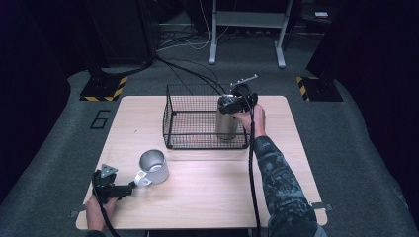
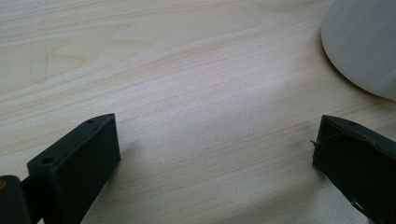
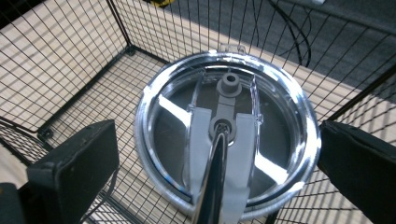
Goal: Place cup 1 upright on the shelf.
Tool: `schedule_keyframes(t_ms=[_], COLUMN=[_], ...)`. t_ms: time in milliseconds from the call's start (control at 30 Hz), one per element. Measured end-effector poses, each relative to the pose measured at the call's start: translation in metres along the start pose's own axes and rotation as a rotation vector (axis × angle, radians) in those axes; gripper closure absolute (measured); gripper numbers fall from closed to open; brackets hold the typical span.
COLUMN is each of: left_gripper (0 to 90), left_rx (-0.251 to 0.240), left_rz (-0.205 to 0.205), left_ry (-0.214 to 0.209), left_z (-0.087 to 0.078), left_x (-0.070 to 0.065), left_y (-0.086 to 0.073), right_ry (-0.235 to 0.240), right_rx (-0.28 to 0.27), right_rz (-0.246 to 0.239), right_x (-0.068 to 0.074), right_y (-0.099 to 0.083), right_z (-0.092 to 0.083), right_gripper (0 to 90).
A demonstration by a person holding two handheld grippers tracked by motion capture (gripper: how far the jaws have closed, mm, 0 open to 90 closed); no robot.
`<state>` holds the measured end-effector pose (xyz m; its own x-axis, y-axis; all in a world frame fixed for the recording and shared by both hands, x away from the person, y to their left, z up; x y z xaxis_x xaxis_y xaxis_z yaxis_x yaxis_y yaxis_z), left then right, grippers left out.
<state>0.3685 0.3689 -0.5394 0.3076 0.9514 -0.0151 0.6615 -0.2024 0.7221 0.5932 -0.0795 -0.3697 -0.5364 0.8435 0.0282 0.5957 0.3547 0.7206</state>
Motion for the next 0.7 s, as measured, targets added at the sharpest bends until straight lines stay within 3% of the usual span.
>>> schedule_keyframes(t_ms=[333,567,633,700], left_gripper=[0.5,0.5,0.5,0.5], left_rx=[-0.004,-0.004,-0.004,-0.004], left_rz=[-0.002,-0.002,-0.002,-0.002], left_ry=[0.001,0.001,0.001,0.001], left_z=[0.0,0.0,0.0,0.0], left_x=[0.0,0.0,0.0,0.0], left_y=[0.0,0.0,0.0,0.0], right_ry=[-0.003,0.01,0.006,0.003], right_rx=[-0.045,-0.081,-0.081,-0.101], right_rz=[-0.012,-0.035,-0.021,-0.049], right_x=[0.0,0.004,0.005,0.006], right_y=[-0.009,-0.028,-0.031,-0.041], right_z=[-0.037,-0.067,-0.07,-0.08], right_gripper=[0.0,0.0,0.0,0.0])
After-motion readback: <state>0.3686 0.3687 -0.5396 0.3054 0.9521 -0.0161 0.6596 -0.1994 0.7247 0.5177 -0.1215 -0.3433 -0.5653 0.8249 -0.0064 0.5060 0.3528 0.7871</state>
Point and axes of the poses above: each handheld gripper's, and its own axes: z roughly forward along the jaws, y roughly out of its top, x roughly to its left, the point moved 1 cm from there along z, roughly forward along the jaws, and after that the axes turned 1 degree about -y, right-handed, at the moved point
